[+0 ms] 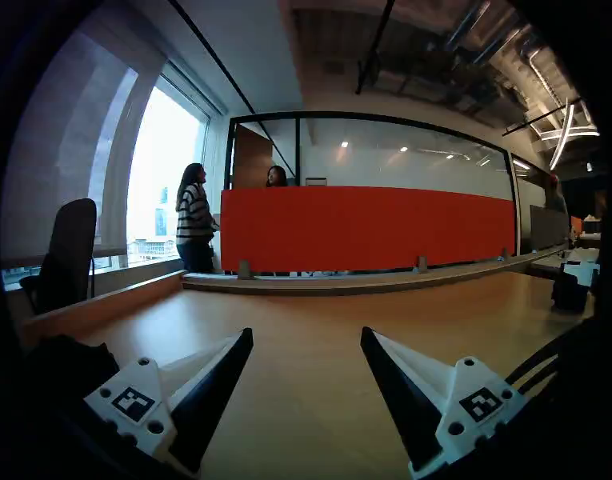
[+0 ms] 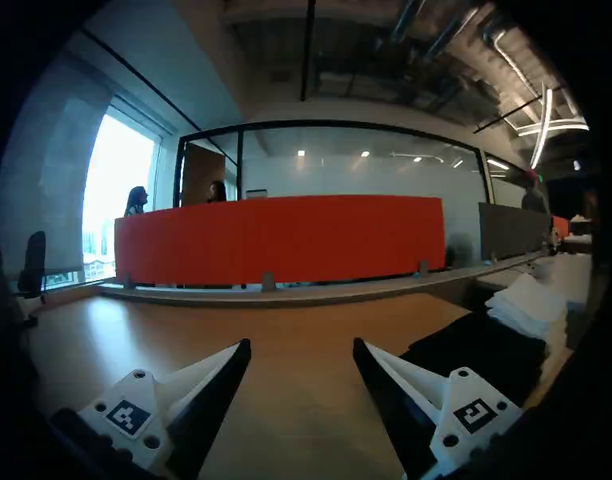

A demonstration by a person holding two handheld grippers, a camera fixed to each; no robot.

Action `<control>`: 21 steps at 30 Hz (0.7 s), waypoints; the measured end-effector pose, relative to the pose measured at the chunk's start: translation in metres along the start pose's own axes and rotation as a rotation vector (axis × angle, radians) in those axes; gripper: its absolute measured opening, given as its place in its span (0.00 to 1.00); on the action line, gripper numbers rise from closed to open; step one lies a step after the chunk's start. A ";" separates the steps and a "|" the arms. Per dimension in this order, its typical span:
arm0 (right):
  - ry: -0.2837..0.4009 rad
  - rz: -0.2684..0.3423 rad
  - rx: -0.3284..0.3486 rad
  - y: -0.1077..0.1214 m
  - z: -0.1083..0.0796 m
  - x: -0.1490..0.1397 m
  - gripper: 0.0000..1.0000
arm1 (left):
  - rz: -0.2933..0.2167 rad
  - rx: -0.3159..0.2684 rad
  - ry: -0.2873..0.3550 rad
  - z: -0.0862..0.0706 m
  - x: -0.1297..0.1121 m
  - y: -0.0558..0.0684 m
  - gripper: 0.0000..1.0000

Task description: Fold towel

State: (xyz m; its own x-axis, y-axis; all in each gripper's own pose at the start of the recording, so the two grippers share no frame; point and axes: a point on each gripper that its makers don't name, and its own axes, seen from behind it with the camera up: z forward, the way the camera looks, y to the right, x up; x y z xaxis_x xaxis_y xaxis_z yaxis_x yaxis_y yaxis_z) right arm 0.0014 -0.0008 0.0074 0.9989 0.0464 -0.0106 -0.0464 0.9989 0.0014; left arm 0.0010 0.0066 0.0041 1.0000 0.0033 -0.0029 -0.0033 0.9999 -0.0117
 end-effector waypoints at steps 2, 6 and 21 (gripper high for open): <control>0.002 -0.003 0.003 0.000 0.000 0.001 0.99 | 0.000 0.000 0.000 0.000 0.000 0.000 1.00; 0.003 -0.002 0.014 -0.004 0.001 0.002 0.99 | 0.000 0.000 0.000 0.000 0.000 0.000 1.00; 0.003 -0.029 0.026 -0.010 -0.002 -0.003 0.99 | 0.000 0.000 0.000 0.000 0.000 0.000 1.00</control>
State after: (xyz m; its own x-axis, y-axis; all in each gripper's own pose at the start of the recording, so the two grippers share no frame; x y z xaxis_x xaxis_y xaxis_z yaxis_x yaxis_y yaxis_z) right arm -0.0012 -0.0109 0.0057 0.9998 0.0177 -0.0136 -0.0173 0.9995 0.0274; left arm 0.0011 0.0065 0.0037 1.0000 0.0033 -0.0029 -0.0033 0.9999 -0.0116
